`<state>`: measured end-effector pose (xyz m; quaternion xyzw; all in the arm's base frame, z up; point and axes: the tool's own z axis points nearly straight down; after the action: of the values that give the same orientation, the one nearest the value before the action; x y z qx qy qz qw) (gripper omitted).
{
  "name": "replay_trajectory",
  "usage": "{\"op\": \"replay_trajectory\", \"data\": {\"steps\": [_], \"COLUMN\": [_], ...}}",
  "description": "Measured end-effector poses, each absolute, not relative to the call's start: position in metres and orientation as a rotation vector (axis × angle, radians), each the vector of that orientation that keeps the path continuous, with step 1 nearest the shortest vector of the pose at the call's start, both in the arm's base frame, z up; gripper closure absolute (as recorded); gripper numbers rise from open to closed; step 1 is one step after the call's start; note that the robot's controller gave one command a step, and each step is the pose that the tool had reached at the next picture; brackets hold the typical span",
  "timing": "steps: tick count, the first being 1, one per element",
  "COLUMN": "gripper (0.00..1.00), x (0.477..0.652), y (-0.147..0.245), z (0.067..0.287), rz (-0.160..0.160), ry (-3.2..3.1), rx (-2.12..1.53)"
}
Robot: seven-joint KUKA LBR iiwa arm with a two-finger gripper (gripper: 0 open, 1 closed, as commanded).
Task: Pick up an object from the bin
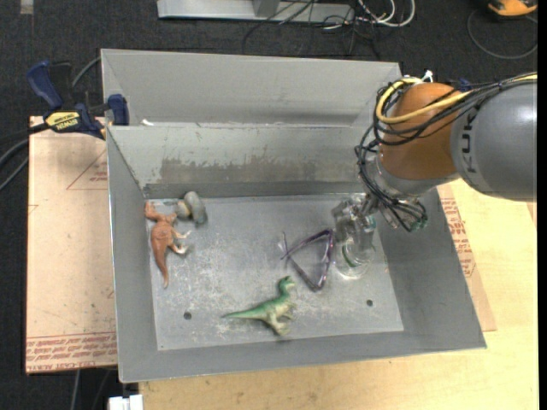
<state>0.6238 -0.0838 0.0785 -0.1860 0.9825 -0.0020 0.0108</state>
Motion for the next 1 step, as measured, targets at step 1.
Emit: {"op": "replay_trajectory", "data": {"steps": [1], "gripper": [1.0], "x": [0.6238], "y": [-0.0836], "z": [0.0785], "rz": [-0.007], "ry": [3.065], "rx": [-0.581]}}
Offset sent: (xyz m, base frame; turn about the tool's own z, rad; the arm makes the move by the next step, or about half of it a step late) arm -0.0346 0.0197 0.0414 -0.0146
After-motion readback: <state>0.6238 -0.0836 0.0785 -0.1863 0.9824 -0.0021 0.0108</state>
